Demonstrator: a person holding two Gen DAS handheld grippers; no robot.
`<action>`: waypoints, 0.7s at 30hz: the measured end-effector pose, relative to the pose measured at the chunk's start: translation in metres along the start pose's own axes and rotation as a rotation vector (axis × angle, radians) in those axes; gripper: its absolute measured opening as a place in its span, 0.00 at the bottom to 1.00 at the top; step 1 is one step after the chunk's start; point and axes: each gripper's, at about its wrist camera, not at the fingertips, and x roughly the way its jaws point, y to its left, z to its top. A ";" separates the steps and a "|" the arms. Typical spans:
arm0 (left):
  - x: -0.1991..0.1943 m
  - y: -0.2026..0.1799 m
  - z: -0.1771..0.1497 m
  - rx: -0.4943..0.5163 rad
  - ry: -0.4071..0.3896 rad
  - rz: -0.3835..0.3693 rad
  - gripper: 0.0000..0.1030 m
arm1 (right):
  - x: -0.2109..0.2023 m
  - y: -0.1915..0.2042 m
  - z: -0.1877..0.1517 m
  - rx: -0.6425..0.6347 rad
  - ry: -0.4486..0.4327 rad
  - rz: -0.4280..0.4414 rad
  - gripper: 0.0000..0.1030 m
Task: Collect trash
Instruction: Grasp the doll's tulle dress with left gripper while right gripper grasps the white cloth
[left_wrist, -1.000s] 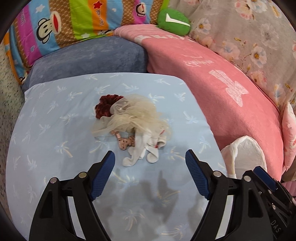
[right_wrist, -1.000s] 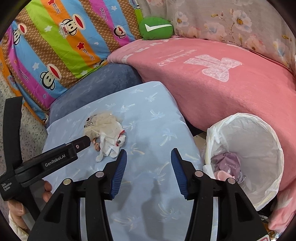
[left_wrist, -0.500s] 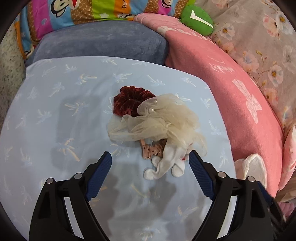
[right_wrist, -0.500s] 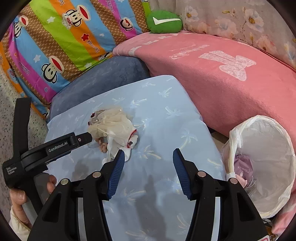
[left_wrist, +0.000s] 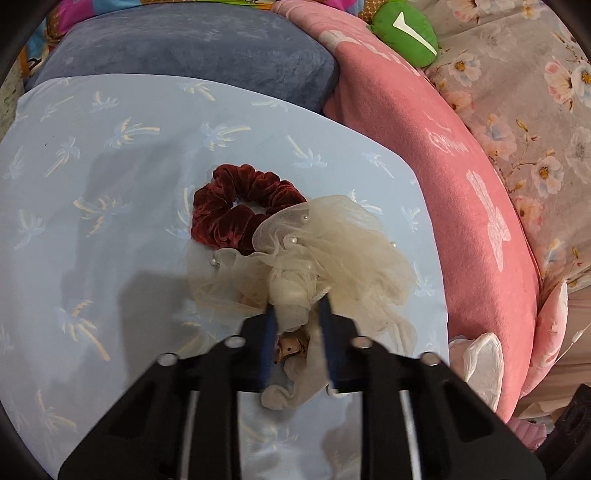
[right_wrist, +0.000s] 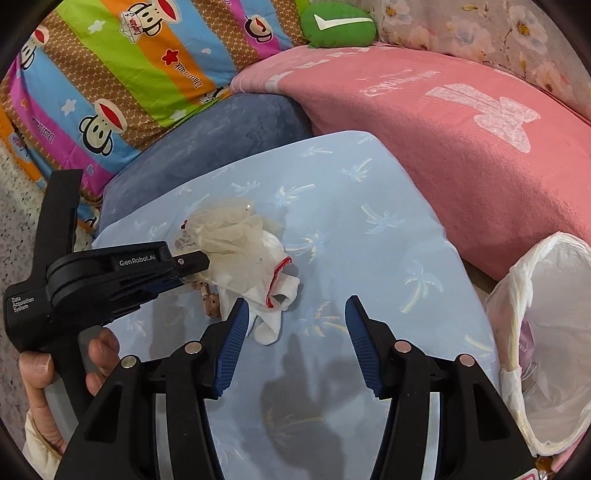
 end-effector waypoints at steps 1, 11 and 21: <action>-0.004 0.001 0.000 0.004 -0.009 -0.006 0.12 | 0.004 0.003 0.000 -0.003 0.007 0.006 0.52; -0.044 0.007 0.006 0.039 -0.120 0.036 0.11 | 0.037 0.041 -0.009 -0.066 0.064 0.056 0.52; -0.054 0.004 0.001 0.097 -0.151 0.091 0.11 | 0.059 0.051 -0.012 -0.068 0.096 0.055 0.06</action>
